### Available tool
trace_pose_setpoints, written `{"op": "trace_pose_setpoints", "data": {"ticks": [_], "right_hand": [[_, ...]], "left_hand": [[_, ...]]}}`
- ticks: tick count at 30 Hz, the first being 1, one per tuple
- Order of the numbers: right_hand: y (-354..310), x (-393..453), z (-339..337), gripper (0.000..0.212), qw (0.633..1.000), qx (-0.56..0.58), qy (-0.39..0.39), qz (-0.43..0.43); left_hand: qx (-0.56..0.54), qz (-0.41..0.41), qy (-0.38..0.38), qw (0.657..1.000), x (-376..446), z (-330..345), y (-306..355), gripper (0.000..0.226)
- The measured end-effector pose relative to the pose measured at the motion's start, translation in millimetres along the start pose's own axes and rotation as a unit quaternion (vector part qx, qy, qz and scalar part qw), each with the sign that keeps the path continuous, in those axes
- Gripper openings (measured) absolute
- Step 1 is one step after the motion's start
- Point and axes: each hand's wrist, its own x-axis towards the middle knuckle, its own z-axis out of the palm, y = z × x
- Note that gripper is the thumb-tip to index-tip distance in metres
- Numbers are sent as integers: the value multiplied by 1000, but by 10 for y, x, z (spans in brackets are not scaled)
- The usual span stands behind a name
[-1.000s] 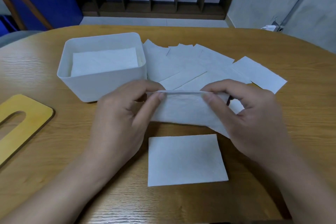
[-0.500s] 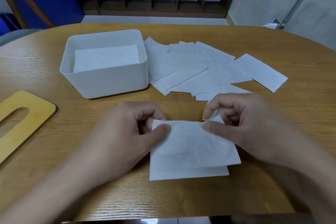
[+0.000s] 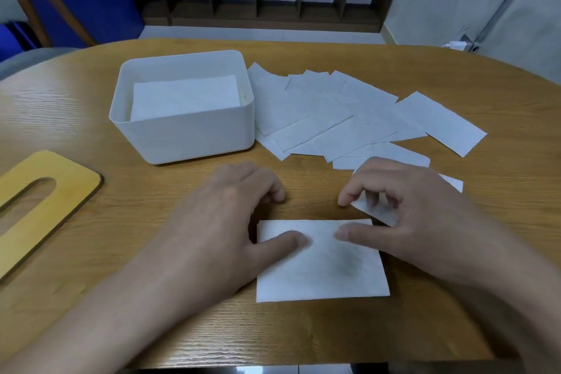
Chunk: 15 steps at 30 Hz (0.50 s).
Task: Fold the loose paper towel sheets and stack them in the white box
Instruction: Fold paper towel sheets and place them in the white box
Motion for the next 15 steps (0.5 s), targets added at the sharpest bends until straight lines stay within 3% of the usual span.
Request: {"op": "trace_pose_setpoints", "data": {"ticks": [5, 15], "right_hand": [[-44, 28, 48, 42, 997, -50, -58, 6], [-110, 35, 75, 29, 989, -74, -124, 36]], "left_hand": [[80, -4, -46, 996, 9, 30, 71, 75], [109, -27, -112, 987, 14, 72, 173, 56]]}}
